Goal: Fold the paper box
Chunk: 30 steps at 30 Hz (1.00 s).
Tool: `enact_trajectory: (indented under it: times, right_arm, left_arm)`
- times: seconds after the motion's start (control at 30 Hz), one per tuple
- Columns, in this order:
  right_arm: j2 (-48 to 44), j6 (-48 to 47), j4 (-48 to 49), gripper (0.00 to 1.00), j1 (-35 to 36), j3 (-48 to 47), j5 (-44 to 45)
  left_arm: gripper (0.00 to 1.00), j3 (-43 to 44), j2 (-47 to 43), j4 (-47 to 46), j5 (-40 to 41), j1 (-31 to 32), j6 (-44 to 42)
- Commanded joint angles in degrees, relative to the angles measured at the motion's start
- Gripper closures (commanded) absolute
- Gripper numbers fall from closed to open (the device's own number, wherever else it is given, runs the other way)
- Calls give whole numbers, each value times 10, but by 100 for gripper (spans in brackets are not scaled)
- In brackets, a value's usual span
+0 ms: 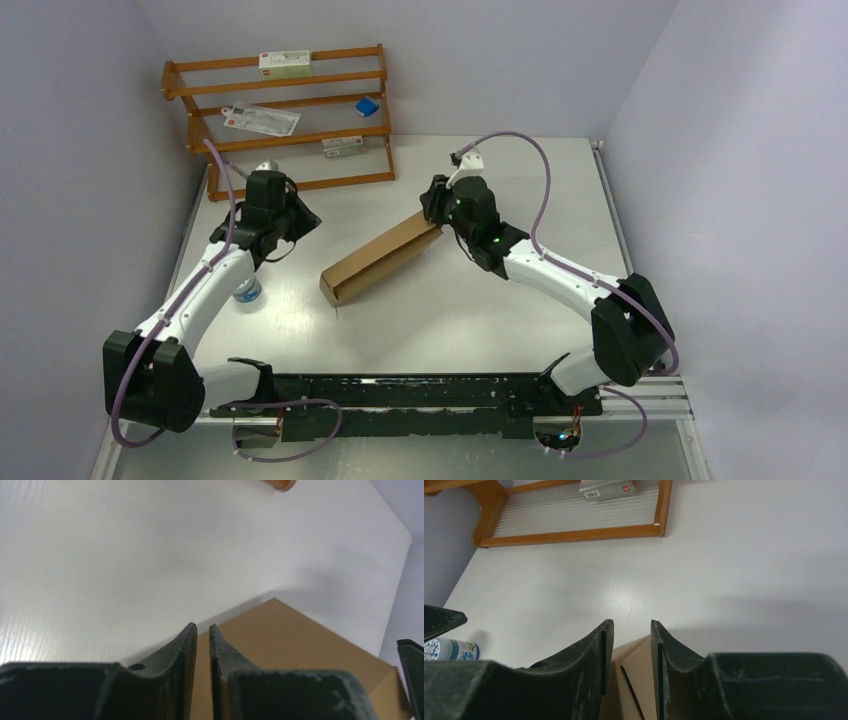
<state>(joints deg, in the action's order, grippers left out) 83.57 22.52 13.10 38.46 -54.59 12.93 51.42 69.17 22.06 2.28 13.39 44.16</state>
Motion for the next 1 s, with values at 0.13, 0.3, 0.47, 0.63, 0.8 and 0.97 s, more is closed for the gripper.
enact_trajectory:
  times: [0.13, 0.3, 0.47, 0.63, 0.8, 0.97]
  right_arm:
    - [40, -29, -17, 62, 2, -78, 1]
    - [83, -29, -17, 60, 1, -125, -36]
    - [36, -45, -36, 52, 0, -84, -35]
    - [-51, -36, -94, 47, 1, 8, -50]
    - [-153, -30, -198, 47, 12, 85, -70]
    - [-250, -5, -312, 46, 65, 135, -52]
  left_arm:
    - [63, 84, 58, -2, -24, 2, -57]
    - [44, 87, 63, 0, -53, 2, -93]
    - [31, 71, 79, 17, -95, 3, -147]
    - [28, 50, 115, 10, -113, 30, -171]
    - [25, 90, 153, 18, -85, 83, -176]
    - [23, 120, 191, 3, -72, 111, -167]
